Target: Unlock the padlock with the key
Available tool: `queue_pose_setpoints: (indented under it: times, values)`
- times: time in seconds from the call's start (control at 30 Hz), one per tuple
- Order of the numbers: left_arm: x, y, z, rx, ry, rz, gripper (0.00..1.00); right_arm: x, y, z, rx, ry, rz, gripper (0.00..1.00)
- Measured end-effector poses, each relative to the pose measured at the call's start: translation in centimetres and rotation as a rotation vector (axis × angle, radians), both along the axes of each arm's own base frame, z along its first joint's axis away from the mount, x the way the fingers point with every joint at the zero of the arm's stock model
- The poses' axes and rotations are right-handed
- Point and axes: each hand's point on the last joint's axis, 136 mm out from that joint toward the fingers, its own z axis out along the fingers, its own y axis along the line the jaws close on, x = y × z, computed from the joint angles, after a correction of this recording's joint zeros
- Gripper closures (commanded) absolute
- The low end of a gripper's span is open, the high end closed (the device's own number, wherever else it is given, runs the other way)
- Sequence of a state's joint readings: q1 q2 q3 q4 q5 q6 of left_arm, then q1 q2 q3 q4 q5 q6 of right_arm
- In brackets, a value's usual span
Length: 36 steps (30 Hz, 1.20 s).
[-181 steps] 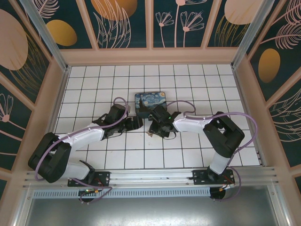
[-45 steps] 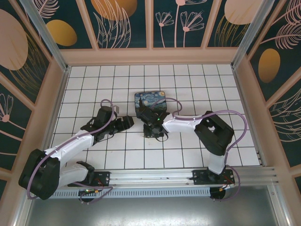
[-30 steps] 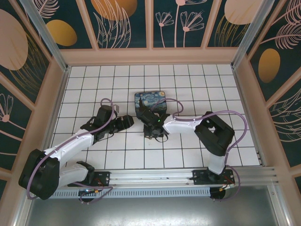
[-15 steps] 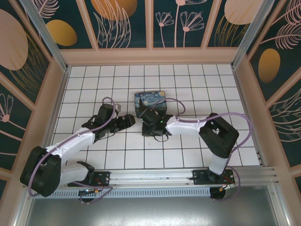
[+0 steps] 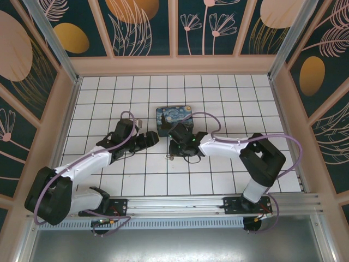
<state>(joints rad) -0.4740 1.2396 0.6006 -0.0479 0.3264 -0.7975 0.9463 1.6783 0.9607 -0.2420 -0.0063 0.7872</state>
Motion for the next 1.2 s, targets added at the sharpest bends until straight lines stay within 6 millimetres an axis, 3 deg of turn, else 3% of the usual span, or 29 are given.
queue_pose_setpoints:
  times: [0.23,0.57,1.2]
  values:
    - [0.4,0.7,0.2,-0.009,-0.001,0.021,0.2,-2.2,0.2,-1.2,0.017,0.055,0.025,0.7]
    - [-0.7,0.8,-0.5,-0.015,0.022,0.006,0.2,-2.0,0.8,-2.7,-0.009,0.071,0.02,0.69]
    - [-0.6,0.8,-0.2,-0.006,0.0,-0.007,0.21,-1.8,0.4,-3.2,0.009,0.085,-0.055,0.85]
